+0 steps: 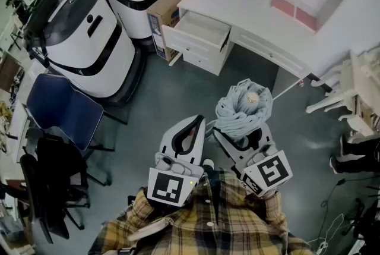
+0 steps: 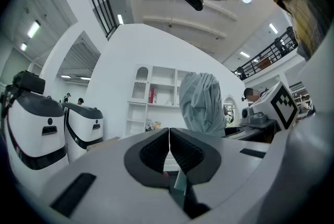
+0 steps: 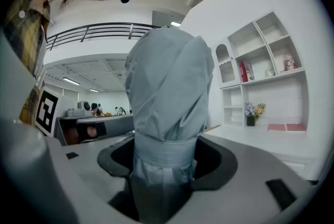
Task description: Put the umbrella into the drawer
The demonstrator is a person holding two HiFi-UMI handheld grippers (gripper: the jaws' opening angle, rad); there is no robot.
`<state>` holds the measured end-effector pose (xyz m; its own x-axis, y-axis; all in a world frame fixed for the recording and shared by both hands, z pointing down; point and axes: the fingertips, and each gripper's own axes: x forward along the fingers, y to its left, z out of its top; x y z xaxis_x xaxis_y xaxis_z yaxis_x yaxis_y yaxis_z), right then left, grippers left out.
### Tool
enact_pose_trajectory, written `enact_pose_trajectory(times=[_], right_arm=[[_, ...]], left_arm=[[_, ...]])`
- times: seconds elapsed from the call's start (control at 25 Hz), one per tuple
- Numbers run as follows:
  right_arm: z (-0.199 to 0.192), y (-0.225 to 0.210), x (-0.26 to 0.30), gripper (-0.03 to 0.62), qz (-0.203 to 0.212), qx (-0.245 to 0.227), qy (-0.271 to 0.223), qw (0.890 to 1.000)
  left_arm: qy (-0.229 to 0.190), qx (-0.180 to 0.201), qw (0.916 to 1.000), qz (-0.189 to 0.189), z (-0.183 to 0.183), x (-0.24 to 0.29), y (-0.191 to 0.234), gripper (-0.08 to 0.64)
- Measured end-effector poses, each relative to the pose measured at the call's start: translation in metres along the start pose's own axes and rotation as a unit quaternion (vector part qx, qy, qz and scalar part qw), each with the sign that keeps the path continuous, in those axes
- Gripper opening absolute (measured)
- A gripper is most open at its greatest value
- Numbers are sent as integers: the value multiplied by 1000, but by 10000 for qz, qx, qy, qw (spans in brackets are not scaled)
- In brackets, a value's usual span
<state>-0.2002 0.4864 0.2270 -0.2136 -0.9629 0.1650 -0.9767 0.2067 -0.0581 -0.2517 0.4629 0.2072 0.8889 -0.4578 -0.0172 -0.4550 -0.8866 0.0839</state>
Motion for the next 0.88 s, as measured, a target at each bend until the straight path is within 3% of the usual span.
enact_pose_trajectory(times=[0.68, 0.88], right_arm=[[-16, -13, -43, 302, 349, -14, 90, 9993], [-21, -20, -53, 302, 467, 179, 79, 9987]], left_arm=[[-3, 120, 9998, 179, -8, 9, -43, 23], [15, 120, 9996, 252, -10, 12, -53, 23]])
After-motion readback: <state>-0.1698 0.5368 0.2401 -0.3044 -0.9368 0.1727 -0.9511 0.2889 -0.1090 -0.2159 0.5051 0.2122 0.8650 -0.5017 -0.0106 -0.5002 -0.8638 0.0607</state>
